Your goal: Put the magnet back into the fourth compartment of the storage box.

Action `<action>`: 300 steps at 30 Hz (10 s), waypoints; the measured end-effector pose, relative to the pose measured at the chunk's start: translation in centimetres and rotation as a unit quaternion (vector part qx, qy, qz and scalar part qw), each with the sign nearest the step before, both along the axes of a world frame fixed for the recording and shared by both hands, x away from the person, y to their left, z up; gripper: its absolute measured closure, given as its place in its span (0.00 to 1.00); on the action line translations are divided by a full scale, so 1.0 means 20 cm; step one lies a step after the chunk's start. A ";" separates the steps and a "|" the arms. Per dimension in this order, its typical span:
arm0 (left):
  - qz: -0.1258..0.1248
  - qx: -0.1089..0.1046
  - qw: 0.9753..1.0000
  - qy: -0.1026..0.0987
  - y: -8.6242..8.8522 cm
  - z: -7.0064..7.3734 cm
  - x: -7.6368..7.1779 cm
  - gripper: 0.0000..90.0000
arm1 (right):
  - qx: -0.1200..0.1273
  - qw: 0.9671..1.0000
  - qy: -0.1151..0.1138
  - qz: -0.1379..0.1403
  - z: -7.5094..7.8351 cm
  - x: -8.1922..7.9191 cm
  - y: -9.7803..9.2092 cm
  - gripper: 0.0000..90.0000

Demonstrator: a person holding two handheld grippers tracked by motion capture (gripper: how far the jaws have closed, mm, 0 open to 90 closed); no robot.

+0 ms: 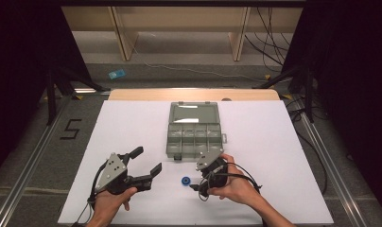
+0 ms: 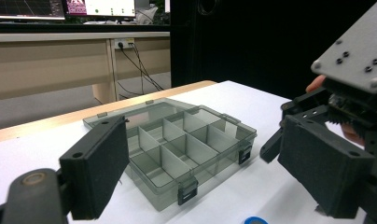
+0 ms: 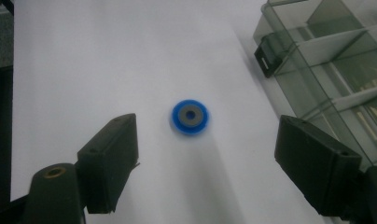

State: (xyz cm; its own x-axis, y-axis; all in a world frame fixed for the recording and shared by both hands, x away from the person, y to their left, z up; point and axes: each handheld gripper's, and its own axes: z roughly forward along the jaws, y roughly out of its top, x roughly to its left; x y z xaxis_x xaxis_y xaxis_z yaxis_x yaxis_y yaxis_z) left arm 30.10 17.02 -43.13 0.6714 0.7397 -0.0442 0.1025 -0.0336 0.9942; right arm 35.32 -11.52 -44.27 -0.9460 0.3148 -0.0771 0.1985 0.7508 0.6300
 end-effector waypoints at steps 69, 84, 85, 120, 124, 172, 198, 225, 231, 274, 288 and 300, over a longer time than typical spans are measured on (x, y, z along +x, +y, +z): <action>0.000 -0.003 1.000 -0.003 0.00 0.01 0.00 0.17 | -0.146 0.984 0.064 0.077 -0.08 0.16 0.27 0.70; -0.001 -0.001 1.000 -0.004 0.00 0.01 0.00 0.17 | -0.122 0.989 0.053 0.070 0.01 0.19 0.21 0.70; -0.001 -0.001 1.000 -0.004 0.00 0.01 0.00 0.17 | -0.118 0.989 0.053 0.068 0.03 0.20 0.20 0.70; -0.002 -0.001 1.000 -0.005 0.00 0.01 0.00 0.17 | -0.062 0.998 0.009 -0.020 0.22 0.37 -0.08 0.70; -0.002 -0.001 1.000 -0.005 0.00 0.01 0.00 0.17 | -0.058 0.998 0.003 -0.029 0.22 0.39 -0.10 0.70; -0.001 -0.003 1.000 -0.002 0.00 0.00 0.00 0.17 | -0.051 0.991 -0.023 -0.123 0.15 0.72 -0.24 0.70; 0.000 -0.006 1.000 0.000 0.00 0.00 0.00 0.17 | -0.056 0.989 -0.016 -0.136 0.10 0.80 -0.22 0.70; -0.001 -0.004 1.000 0.000 0.00 0.00 0.00 0.17 | -0.071 0.986 0.001 -0.150 0.04 0.82 -0.22 0.58; 0.001 -0.003 1.000 -0.001 0.01 0.00 -0.01 0.17 | -0.044 0.987 -0.011 -0.154 0.10 0.80 -0.22 0.49; 0.001 -0.001 1.000 -0.003 0.01 0.00 0.00 0.17 | 0.102 0.986 -0.041 -0.126 0.28 0.44 -0.23 0.31; 0.002 -0.002 1.000 0.002 0.01 0.00 0.00 0.17 | 0.157 0.979 -0.040 -0.121 0.26 0.30 -0.24 0.29; 0.002 -0.003 1.000 0.001 0.01 0.00 0.00 0.17 | 0.181 0.976 -0.034 -0.120 0.23 0.24 -0.27 0.29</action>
